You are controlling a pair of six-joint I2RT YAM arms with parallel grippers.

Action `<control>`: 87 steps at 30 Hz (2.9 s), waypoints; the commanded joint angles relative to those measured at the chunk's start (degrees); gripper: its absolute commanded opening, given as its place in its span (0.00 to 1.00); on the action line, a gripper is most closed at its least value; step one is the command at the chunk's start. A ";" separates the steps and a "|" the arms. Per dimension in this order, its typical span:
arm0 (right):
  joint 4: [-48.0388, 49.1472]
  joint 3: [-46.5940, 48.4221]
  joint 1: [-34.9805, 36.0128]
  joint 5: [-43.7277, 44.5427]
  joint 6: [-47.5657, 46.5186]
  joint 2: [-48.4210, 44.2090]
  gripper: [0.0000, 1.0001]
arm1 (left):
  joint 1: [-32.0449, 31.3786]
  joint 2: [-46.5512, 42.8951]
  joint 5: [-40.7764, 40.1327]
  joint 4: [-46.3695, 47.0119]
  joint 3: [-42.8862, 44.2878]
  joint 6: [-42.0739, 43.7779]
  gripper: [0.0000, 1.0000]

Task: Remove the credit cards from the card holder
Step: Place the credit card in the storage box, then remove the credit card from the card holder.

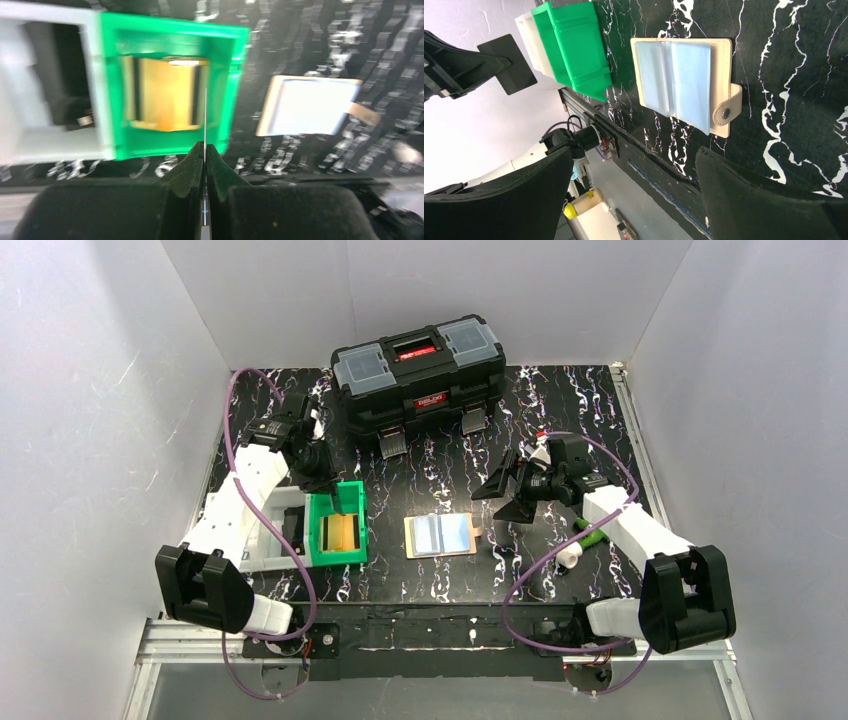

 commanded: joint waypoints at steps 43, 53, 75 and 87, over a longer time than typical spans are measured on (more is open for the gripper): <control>0.68 1.89 -0.06 1.51 -3.61 3.10 0.98 | 4.34 5.75 -30.86 -7.92 -3.13 6.37 0.84; -4.76 4.81 1.68 8.02 -6.08 2.93 0.98 | 4.33 -0.18 -14.13 -6.21 -0.64 6.97 0.98; -15.77 22.53 24.57 32.42 -4.05 18.93 0.92 | -0.65 -0.45 28.80 14.80 -10.13 -2.47 0.98; -20.68 32.30 32.02 36.88 -3.74 30.89 0.79 | -5.46 2.82 14.61 13.73 -10.58 -8.46 0.98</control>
